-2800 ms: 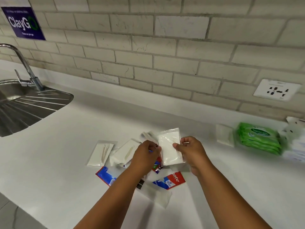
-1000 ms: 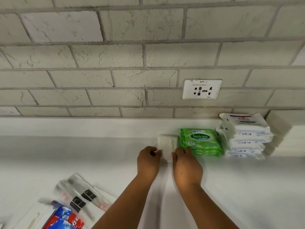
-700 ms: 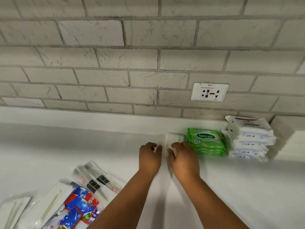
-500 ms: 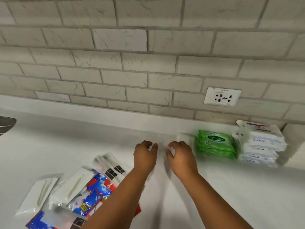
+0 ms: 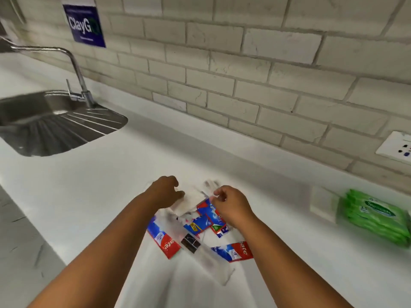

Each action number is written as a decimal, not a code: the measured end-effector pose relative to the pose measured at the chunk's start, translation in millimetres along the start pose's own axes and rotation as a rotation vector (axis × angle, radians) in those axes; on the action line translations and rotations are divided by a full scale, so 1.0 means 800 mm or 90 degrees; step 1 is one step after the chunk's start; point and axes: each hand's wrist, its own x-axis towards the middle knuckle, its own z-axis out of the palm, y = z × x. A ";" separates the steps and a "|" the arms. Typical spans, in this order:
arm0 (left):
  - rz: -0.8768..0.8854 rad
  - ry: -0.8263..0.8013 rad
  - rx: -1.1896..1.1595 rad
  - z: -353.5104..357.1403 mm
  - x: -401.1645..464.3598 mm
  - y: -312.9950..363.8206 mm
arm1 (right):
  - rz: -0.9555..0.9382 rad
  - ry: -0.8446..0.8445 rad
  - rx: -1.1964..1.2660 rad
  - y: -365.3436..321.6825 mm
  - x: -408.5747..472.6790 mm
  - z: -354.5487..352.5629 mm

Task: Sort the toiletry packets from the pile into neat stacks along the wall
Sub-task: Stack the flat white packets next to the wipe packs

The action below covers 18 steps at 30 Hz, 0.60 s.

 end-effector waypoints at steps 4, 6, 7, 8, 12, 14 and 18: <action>-0.002 -0.038 0.059 0.013 -0.012 -0.016 | 0.053 -0.018 -0.064 -0.017 0.015 0.040; 0.002 -0.019 0.065 0.026 -0.013 -0.022 | 0.066 -0.021 -0.090 -0.024 0.019 0.053; 0.001 -0.005 0.063 0.029 -0.012 -0.026 | 0.070 -0.022 -0.100 -0.028 0.023 0.060; -0.002 0.003 0.055 0.030 -0.010 -0.030 | 0.076 -0.024 -0.108 -0.031 0.026 0.066; -0.022 0.006 0.005 0.030 -0.005 -0.040 | 0.095 -0.023 -0.091 -0.034 0.031 0.073; -0.018 -0.012 -0.051 0.031 -0.001 -0.046 | 0.106 -0.019 -0.071 -0.032 0.028 0.073; 0.058 -0.020 -0.212 0.013 0.007 -0.048 | 0.078 0.055 -0.016 -0.027 0.032 0.056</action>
